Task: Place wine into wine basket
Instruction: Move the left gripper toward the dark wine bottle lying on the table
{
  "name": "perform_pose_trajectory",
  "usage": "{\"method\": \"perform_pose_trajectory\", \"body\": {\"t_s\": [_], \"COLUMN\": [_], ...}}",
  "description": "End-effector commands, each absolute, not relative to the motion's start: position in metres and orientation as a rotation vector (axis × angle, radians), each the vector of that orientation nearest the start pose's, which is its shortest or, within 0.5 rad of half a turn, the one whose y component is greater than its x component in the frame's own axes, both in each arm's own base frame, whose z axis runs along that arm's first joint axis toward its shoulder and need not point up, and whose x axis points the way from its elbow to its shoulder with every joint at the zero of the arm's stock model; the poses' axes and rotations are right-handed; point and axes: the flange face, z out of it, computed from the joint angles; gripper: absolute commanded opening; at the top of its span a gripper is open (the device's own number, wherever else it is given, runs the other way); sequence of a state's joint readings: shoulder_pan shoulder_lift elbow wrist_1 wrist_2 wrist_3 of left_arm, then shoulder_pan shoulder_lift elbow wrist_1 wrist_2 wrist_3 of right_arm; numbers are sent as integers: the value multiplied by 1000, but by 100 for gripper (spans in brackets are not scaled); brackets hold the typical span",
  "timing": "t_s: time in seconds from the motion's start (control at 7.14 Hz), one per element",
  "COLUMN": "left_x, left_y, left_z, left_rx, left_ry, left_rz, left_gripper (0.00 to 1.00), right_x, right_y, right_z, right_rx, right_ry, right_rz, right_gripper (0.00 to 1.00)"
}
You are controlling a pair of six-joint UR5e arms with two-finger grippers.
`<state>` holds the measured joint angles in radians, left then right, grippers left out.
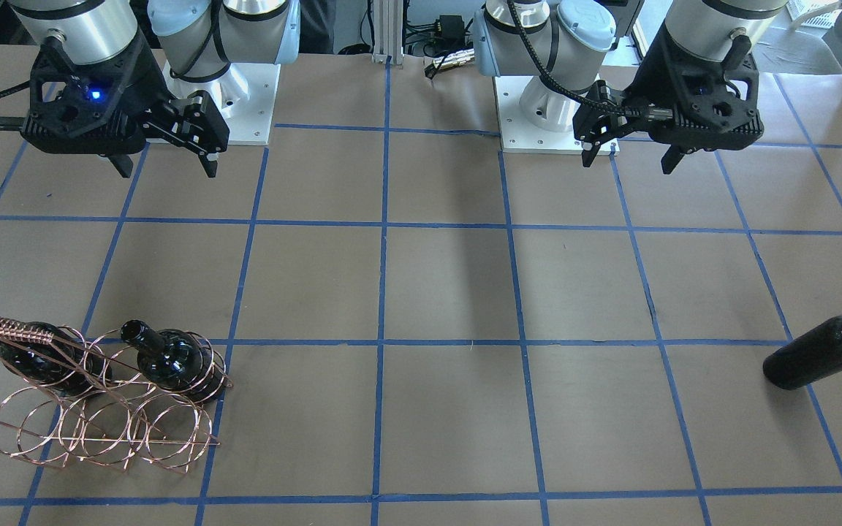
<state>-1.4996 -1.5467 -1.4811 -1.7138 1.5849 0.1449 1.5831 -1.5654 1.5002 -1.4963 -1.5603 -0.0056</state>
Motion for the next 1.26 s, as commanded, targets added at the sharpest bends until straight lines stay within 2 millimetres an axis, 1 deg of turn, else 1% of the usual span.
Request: {"method": "perform_pose_trajectory", "body": {"t_s": [0.0,0.28,0.7,0.84,0.98,1.12], "left_x": [-96,-94,-80,-67,-45,-28], "left_y": [-484,-485,-487,-489,-492,-493], "left_z": [529,528,528,529,529,536], "left_rx": [123,118,77,37,-33,-86], "left_ry": [3126,3129,3129,3129,3132,3125], "left_rz": [58,48,51,51,49,29], "left_gripper": [100,100,100,100,100,100], "right_x": [140,140,139,139,139,139], "right_y": [-491,-491,-491,-491,-491,-491], "right_z": [512,512,512,512,512,512], "right_rx": [-31,-36,-34,-36,-34,-34], "right_ry": [3135,3138,3140,3141,3140,3140], "right_rz": [17,17,17,17,17,17], "right_gripper": [100,100,100,100,100,100]}}
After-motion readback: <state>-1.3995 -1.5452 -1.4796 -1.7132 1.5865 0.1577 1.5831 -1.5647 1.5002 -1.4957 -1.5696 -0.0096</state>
